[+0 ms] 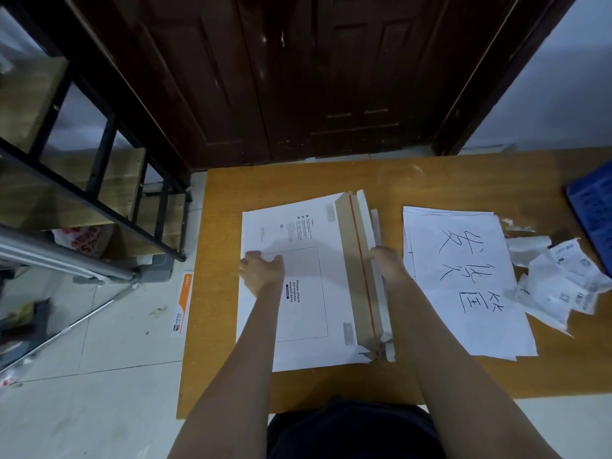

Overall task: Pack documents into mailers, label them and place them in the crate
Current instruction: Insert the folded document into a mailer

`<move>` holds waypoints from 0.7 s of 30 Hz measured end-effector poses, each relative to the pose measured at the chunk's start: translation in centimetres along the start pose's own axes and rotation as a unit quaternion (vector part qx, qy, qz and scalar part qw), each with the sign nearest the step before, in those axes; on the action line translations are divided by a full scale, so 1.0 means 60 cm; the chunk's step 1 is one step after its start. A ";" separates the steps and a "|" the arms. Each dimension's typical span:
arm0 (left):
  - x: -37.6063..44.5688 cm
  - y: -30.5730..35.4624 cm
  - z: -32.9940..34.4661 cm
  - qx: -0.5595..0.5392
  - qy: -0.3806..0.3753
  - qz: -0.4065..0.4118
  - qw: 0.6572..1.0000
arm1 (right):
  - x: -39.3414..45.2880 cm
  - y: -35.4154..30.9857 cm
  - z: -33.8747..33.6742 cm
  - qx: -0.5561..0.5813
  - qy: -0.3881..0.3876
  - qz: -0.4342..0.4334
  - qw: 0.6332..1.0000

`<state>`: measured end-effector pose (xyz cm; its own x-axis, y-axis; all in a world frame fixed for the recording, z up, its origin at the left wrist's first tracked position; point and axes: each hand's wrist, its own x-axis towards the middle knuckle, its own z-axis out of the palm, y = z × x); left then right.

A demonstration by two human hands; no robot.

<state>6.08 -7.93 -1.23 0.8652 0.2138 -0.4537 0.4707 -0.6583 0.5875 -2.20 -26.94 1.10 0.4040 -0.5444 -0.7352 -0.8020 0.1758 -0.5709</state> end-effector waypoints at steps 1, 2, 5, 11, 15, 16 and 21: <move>-0.008 0.010 0.008 0.004 -0.010 0.028 1.000 | -0.003 -0.003 -0.004 0.017 -0.011 0.000 1.000; -0.017 0.020 0.015 0.012 -0.027 0.057 0.998 | -0.007 -0.005 -0.008 0.037 -0.021 0.000 0.999; -0.048 0.046 0.040 0.077 -0.069 0.130 0.986 | -0.019 -0.008 -0.017 0.096 -0.045 -0.009 0.994; -0.089 0.072 0.072 0.215 -0.125 0.213 0.945 | -0.031 -0.017 -0.028 0.118 -0.057 -0.029 0.991; -0.098 0.080 0.076 0.190 -0.133 0.205 0.951 | -0.039 -0.022 -0.035 0.118 -0.061 -0.030 0.991; -0.099 0.083 0.074 0.183 -0.131 0.206 0.952 | -0.038 -0.022 -0.035 0.118 -0.064 -0.028 0.991; -0.106 0.095 0.068 0.158 -0.117 0.234 0.952 | -0.040 -0.024 -0.037 0.114 -0.060 -0.040 0.991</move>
<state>2.57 -15.98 2.28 0.8881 -0.2978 -0.3500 -0.0639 -0.8342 0.5478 -2.98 -27.70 4.53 0.5225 -0.4650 -0.7146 -0.6512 0.3234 -0.6866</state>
